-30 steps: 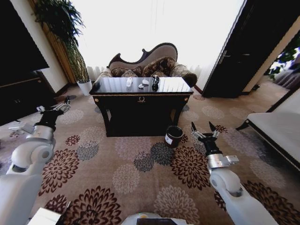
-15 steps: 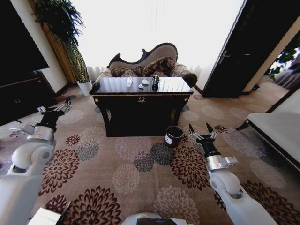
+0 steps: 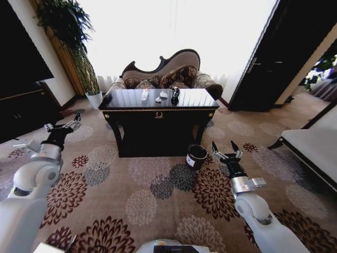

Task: Move to the front of the table and place the trash on the table into the trash bin.

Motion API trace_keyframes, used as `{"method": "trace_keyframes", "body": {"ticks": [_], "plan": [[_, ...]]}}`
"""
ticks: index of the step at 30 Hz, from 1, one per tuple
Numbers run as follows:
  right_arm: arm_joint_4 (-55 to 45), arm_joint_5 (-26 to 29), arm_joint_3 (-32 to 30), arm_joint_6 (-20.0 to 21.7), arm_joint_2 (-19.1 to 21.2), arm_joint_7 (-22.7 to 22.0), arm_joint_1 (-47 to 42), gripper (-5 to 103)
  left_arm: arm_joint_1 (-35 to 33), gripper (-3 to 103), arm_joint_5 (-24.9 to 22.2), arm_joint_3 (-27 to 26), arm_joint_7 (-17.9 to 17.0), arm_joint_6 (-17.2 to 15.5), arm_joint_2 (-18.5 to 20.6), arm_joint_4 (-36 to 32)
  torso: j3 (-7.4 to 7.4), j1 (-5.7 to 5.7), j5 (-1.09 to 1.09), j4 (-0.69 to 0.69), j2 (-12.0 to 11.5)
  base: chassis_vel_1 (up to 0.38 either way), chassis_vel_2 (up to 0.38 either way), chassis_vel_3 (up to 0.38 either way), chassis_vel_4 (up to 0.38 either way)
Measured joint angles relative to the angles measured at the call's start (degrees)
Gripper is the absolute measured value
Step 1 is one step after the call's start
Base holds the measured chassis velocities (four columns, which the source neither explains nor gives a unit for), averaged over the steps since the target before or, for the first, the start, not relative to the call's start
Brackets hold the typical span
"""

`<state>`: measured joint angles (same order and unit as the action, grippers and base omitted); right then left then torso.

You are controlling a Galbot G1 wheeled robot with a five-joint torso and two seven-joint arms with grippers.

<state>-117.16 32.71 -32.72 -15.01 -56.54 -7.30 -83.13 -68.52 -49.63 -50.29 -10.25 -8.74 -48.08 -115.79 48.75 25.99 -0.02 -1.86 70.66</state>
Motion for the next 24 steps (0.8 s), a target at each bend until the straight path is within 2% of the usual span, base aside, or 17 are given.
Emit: {"method": "trace_keyframes", "body": {"ticks": [12, 17, 19, 24], "plan": [[0.79, -0.15, 0.11, 0.21, 0.10, -0.28, 0.17, 100, -0.13, 100, 0.46, -0.05, 0.11, 0.12, -0.42, -0.22, 0.01, 0.04, 0.02, 0.00, -0.01, -0.338, 0.354, 0.338, -0.350], [1.04, -0.62, 0.05, 0.08, -0.11, -0.34, 0.16, 100, -0.61, 100, 0.65, -0.02, 0.23, 0.20, -0.90, -0.34, 0.02, 0.06, -0.03, 0.00, -0.01, -0.382, 0.373, 0.379, -0.385], [1.08, -0.78, -0.06, -0.05, -0.09, -0.34, 0.12, 100, -0.71, 100, 1.01, -0.03, 0.46, 0.40, -0.91, -0.34, -0.01, -0.01, 0.04, 0.03, 0.02, -0.359, 0.364, 0.359, -0.318], [1.09, -0.77, -0.09, -0.17, -0.12, -0.36, 0.09, 100, -1.02, 100, 2.28, -0.02, 0.88, 0.91, -1.36, 0.12, 0.00, 0.00, 0.00, 0.00, 0.01, -0.286, 0.314, 0.310, -0.300]]}}
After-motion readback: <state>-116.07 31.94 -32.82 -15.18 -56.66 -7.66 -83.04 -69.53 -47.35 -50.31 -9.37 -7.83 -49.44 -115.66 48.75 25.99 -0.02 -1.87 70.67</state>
